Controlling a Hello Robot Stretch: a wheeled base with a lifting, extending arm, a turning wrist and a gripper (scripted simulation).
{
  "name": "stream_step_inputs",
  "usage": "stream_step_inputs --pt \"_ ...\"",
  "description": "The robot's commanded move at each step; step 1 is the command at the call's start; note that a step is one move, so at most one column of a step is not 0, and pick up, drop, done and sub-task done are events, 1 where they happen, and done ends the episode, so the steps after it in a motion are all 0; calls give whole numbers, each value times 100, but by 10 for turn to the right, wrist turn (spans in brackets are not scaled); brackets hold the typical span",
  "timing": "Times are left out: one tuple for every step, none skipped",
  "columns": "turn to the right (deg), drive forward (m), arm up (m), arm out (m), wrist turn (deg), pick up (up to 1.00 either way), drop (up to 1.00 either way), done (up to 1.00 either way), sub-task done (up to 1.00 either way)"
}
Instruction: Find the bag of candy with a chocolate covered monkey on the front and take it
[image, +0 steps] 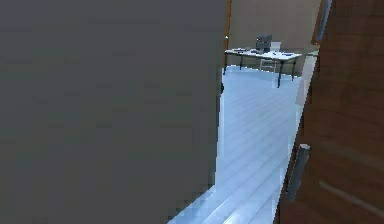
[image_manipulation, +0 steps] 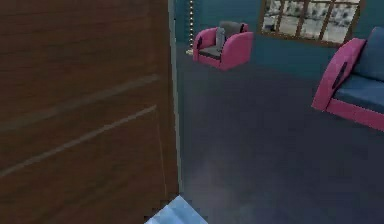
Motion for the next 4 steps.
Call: stream_step_inputs --pt "0 80 0 0 0 0 0 0 0" --pt "420 0 0 0 0 0 0 0 0" --pt "0 45 0 0 0 0 0 0 0" --pt "90 0 0 0 0 0 0 0 0"
